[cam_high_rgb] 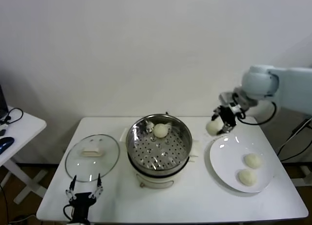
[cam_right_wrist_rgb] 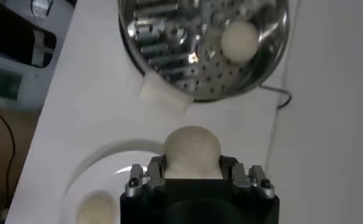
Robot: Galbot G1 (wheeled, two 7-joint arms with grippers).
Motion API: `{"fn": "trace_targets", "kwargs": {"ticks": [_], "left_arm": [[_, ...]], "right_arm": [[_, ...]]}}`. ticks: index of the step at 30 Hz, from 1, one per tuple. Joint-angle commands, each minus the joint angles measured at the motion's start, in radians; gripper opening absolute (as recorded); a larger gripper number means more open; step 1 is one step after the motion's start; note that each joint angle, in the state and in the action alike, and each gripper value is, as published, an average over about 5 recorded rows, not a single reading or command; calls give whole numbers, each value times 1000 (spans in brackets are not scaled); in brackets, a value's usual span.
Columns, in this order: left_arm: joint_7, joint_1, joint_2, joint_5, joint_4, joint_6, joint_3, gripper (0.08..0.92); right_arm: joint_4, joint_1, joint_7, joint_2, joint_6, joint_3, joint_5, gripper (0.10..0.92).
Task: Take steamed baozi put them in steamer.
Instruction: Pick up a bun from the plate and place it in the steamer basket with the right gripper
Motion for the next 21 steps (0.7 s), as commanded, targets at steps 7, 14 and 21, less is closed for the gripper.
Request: {"fn": "trace_targets", "kwargs": {"ticks": [7,14,21], "left_arm": [[0,-1,0,-5,-2,-2,5,823],[1,1,4,-9,0,-6,7,823],[3,-3,6,-8,6,-4,13,823]], "right_arm": [[58,-95,98,293,-176,363,230,594],[-18,-307,161,394,-217,358,143,594],[-97,-449,199,424,-224,329,15,594]]}}
